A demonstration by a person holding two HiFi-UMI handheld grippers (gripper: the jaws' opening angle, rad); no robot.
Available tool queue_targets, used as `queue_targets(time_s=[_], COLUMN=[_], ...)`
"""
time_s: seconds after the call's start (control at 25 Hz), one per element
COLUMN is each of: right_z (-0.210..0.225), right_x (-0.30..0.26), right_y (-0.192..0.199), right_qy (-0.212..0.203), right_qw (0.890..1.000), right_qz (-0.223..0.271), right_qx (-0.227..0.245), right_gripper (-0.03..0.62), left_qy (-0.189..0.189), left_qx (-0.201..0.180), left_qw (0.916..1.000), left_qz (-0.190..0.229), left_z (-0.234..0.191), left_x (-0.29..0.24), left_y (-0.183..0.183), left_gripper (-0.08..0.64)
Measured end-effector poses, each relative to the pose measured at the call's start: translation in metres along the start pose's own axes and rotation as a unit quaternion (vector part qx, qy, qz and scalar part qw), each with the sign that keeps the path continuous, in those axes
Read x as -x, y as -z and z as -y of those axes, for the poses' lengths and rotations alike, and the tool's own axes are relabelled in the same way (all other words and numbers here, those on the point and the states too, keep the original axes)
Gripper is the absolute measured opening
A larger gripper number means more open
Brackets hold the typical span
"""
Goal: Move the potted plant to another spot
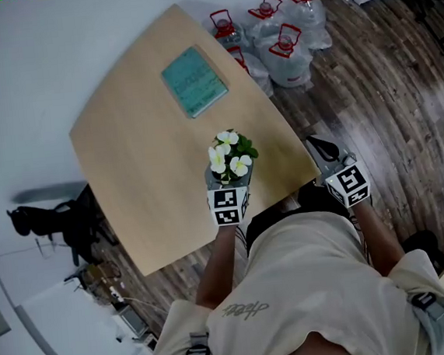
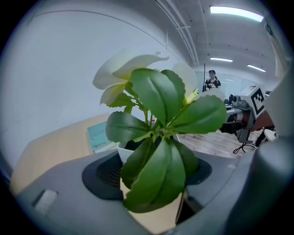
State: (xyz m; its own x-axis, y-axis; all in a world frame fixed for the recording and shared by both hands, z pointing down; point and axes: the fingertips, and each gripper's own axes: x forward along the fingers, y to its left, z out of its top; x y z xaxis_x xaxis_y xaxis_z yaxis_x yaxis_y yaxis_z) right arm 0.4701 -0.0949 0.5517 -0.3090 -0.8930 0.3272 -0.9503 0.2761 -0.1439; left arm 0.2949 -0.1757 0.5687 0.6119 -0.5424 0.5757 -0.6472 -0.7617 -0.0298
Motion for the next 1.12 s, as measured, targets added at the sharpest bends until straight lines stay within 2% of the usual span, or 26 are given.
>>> queue_targets(time_s=[0.48, 0.92, 1.12], right_z=[0.022, 0.041, 0.054], right_x=[-0.009, -0.022, -0.03], right_y=[0.015, 0.029, 0.024], right_qy=[-0.078, -0.096, -0.102], right_qw=[0.996, 0.994, 0.993], right_qz=[-0.028, -0.058, -0.066], right_qx=[0.013, 0.003, 0.011], right_gripper=[0.002, 0.003, 0.002], left_qy=[-0.046, -0.046, -0.045], left_qx=[0.049, 0.064, 0.07], left_qw=[0.9976, 0.9967, 0.9962], left_qz=[-0.011, -0.021, -0.027], left_z=[0.011, 0.007, 0.003], left_x=[-0.04, -0.088, -0.107], left_y=[-0.002, 0.011, 0.015], left_gripper=[0.359, 0.357, 0.359])
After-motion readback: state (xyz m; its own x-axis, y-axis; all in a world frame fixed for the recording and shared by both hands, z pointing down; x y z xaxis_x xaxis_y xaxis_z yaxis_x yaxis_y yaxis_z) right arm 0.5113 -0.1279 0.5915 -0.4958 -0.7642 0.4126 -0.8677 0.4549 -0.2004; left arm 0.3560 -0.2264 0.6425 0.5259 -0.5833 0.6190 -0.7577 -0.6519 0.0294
